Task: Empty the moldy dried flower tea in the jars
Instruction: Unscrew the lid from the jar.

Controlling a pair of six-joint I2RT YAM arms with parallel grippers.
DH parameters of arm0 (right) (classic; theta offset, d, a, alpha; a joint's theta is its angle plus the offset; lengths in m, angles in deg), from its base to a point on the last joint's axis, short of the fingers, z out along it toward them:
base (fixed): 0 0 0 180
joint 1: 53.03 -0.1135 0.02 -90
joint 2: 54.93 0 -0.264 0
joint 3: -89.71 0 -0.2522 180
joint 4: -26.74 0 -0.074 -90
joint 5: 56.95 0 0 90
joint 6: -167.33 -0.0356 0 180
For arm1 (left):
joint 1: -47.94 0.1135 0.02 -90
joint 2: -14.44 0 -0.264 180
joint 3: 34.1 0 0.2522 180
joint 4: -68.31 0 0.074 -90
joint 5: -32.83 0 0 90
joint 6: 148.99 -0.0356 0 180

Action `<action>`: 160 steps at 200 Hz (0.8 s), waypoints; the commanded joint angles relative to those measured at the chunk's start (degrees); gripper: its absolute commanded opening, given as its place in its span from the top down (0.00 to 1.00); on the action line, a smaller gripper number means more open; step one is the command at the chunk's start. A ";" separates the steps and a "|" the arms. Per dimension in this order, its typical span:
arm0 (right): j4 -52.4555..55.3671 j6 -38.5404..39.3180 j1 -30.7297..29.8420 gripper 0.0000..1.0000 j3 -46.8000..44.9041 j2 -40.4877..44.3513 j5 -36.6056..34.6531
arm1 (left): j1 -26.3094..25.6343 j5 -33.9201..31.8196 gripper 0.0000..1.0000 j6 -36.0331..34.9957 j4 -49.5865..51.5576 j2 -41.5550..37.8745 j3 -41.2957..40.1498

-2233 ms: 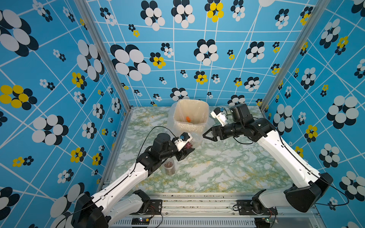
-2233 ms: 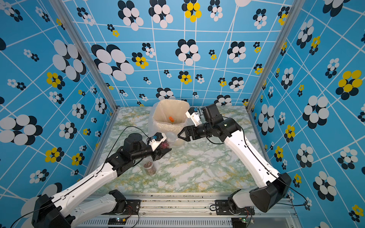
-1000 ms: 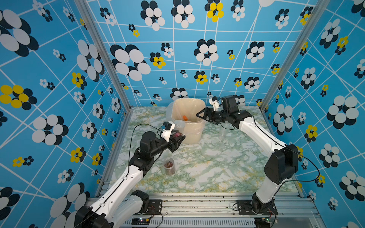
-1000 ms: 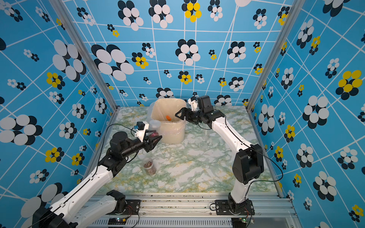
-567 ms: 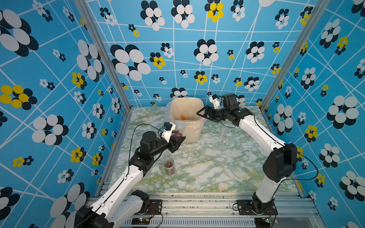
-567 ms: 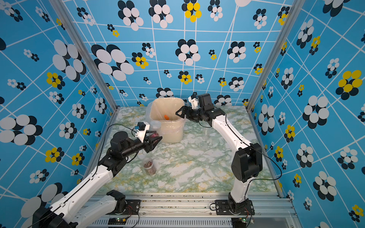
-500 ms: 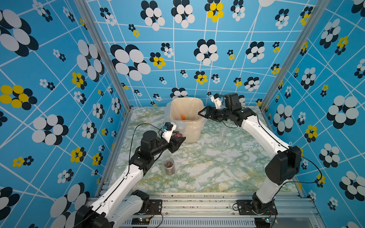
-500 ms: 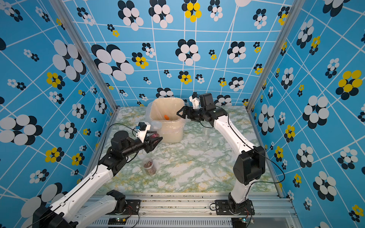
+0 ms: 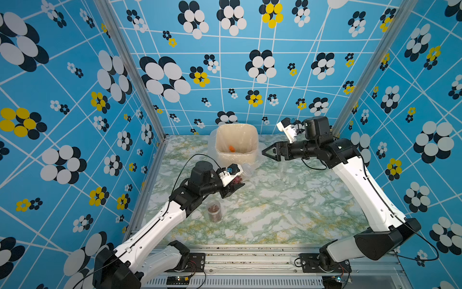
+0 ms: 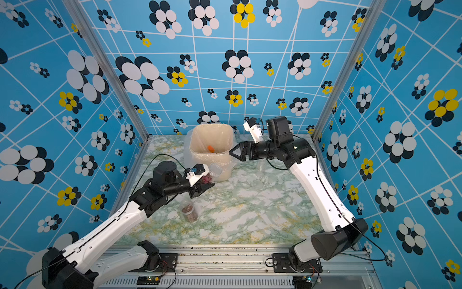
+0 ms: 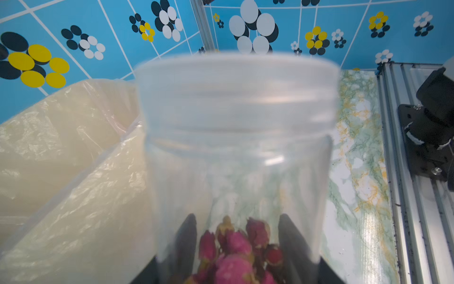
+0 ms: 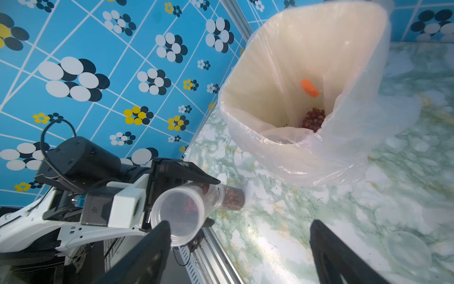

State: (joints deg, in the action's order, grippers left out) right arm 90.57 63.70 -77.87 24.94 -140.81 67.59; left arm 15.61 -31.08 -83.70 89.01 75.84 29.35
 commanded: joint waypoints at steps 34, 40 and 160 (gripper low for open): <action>8.57 -0.41 -5.34 0.14 2.51 -3.87 -0.63 | -2.13 -9.55 1.00 -7.68 -1.19 1.83 1.53; 8.65 -0.60 -5.90 0.15 2.39 -4.10 -1.12 | -2.24 -9.67 1.00 -7.87 -1.01 1.91 1.71; 3.29 -5.16 -10.66 0.28 -0.31 -7.35 1.75 | -3.17 -10.74 1.00 -8.45 0.33 2.26 1.54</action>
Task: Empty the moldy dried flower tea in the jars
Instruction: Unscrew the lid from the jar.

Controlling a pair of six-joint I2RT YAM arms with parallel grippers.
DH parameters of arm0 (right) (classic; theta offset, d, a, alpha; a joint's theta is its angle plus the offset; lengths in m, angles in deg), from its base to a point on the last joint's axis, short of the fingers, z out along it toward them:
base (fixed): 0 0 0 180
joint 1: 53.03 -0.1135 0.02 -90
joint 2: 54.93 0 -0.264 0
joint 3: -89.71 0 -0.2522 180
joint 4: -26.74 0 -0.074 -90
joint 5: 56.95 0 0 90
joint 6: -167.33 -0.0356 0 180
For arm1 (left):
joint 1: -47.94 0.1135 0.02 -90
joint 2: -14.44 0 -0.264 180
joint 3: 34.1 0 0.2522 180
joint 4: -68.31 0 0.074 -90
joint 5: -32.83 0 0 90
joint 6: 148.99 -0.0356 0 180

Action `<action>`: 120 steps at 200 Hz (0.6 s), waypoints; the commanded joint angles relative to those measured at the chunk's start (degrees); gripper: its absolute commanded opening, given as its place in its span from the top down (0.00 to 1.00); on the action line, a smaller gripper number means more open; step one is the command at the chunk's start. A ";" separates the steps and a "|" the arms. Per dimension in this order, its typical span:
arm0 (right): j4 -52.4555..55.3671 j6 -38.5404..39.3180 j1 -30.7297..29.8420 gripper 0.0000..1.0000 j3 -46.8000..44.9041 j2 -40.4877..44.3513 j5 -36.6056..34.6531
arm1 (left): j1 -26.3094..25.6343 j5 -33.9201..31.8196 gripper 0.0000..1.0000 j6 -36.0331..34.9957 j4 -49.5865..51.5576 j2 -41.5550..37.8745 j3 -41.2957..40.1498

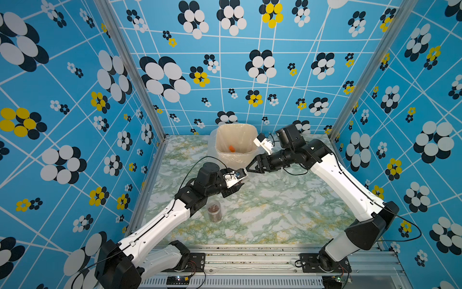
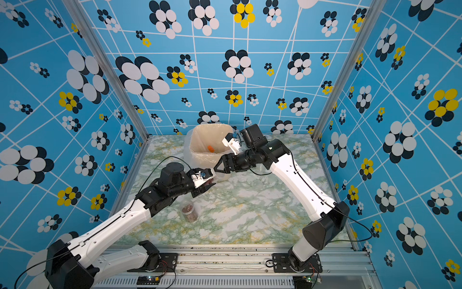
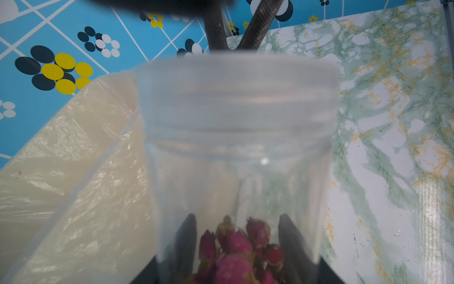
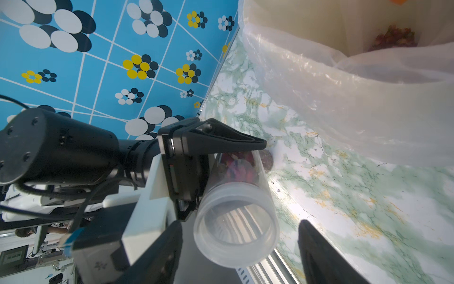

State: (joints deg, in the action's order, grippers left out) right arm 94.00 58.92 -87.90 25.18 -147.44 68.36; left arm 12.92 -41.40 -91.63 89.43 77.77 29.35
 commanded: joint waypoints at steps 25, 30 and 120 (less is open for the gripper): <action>-0.06 -0.55 -1.03 0.29 -0.53 -1.16 1.85 | -0.48 -0.26 1.00 -0.14 0.27 0.55 1.89; 0.12 -0.46 -1.05 0.29 -0.52 -1.26 1.95 | -0.48 -0.29 1.00 -0.07 0.44 0.70 1.98; 0.85 0.94 -1.49 0.40 -1.00 -2.30 3.10 | -0.39 1.95 1.00 3.35 2.03 2.10 3.74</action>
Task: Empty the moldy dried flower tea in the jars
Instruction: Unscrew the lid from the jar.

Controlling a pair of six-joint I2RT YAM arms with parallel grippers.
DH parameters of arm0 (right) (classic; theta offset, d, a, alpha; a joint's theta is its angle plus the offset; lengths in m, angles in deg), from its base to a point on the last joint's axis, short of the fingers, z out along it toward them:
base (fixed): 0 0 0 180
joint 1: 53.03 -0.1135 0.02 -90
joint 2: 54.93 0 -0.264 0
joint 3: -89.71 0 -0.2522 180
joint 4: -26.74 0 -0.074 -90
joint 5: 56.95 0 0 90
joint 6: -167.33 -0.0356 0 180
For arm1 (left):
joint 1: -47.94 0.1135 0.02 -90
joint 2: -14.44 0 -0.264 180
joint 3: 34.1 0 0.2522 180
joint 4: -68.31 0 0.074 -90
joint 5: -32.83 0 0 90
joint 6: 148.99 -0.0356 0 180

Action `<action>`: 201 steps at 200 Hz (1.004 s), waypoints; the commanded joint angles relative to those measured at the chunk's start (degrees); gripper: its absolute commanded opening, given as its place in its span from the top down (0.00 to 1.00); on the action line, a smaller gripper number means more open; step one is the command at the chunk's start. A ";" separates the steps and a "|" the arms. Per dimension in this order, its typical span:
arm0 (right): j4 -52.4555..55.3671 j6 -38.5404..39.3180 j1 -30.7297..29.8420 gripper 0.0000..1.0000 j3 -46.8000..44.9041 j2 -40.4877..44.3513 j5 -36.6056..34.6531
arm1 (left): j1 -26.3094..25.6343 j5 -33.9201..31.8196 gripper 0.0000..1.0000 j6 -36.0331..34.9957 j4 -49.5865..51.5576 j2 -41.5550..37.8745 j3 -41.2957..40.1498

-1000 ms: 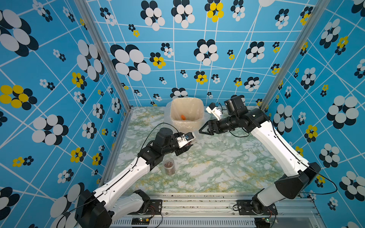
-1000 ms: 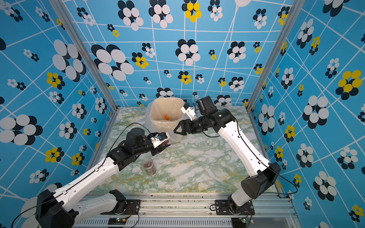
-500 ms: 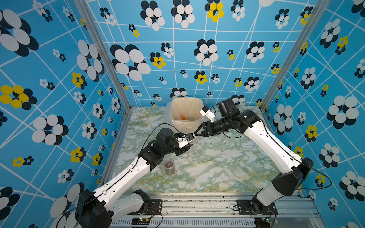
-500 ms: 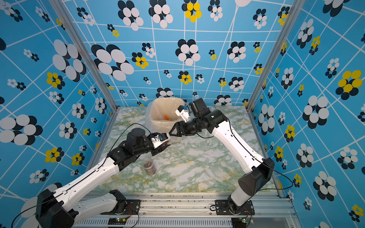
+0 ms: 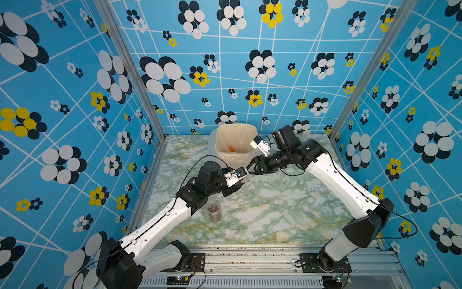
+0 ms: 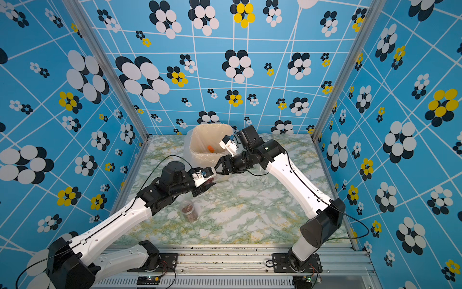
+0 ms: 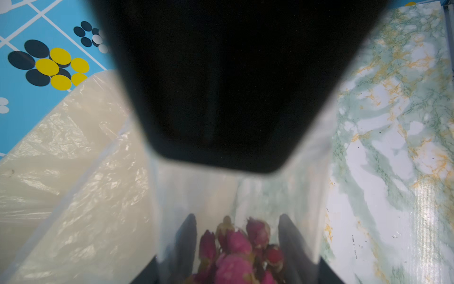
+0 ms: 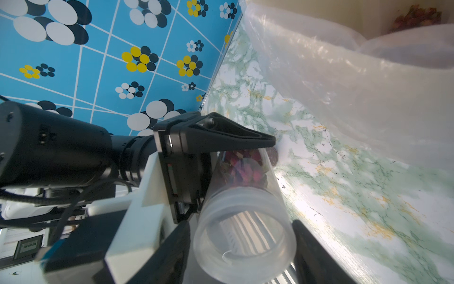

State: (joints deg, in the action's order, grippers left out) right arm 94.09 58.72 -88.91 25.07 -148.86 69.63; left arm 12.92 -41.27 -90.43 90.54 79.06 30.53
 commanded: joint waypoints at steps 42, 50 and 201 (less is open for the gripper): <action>1.37 4.39 -0.44 0.58 -1.06 -0.81 1.25 | 1.37 8.50 1.00 6.21 1.04 0.95 3.22; 2.02 5.86 -0.49 0.62 -0.82 -0.89 1.04 | 2.23 11.58 1.00 7.85 0.79 0.84 3.33; 17.51 44.90 -0.45 0.89 10.99 -6.35 -4.09 | 14.97 57.67 1.00 30.81 -4.63 5.06 6.51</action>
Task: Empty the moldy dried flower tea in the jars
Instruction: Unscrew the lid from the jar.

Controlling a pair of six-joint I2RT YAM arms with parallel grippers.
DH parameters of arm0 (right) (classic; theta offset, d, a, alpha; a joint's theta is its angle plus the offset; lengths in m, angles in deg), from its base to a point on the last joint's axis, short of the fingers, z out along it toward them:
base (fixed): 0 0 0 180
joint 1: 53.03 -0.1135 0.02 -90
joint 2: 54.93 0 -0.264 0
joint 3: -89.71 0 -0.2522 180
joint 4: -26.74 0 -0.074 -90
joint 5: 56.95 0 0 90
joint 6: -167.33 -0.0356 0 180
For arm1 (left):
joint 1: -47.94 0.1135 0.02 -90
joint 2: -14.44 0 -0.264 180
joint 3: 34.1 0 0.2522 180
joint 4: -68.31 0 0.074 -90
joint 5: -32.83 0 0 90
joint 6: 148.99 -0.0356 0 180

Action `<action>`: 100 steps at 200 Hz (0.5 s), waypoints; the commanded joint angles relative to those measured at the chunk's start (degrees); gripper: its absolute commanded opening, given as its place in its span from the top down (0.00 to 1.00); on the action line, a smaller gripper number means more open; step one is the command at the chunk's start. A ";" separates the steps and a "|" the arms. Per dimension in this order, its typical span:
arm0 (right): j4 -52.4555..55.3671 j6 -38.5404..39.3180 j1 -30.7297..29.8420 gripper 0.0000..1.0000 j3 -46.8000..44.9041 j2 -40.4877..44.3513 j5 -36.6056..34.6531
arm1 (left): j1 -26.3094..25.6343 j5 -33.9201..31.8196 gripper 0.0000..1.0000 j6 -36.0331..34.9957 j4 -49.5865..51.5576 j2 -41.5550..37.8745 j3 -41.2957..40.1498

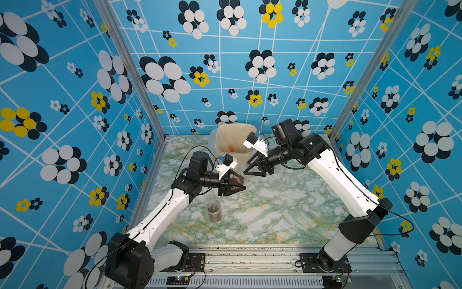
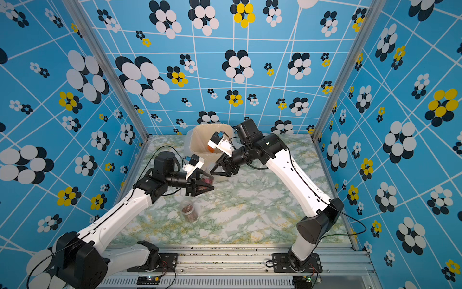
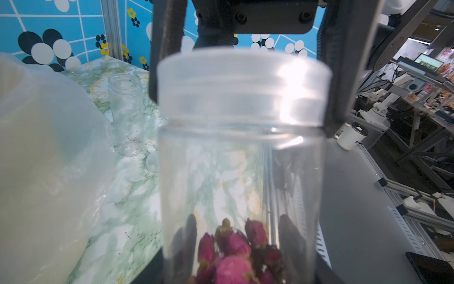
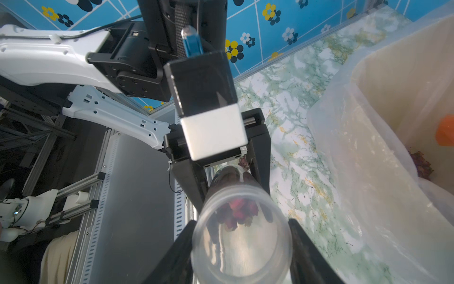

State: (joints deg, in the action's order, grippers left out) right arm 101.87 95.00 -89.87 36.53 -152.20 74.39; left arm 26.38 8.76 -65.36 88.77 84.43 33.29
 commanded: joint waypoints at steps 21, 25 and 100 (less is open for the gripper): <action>7.10 6.71 0.47 0.74 -1.06 -2.38 -8.66 | 1.52 2.74 1.00 3.13 -1.68 -0.79 3.21; 6.24 5.69 0.48 0.70 -1.12 -2.21 -8.75 | 1.50 1.38 1.00 2.55 -1.54 -1.03 3.12; -15.76 -30.80 2.52 0.23 -11.41 9.76 -9.63 | -1.15 -28.20 1.00 -12.63 3.86 -6.28 0.69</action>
State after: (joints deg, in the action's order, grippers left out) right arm 94.90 81.82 -88.73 28.53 -147.76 68.21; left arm 26.84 -7.56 -70.87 89.58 79.97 33.31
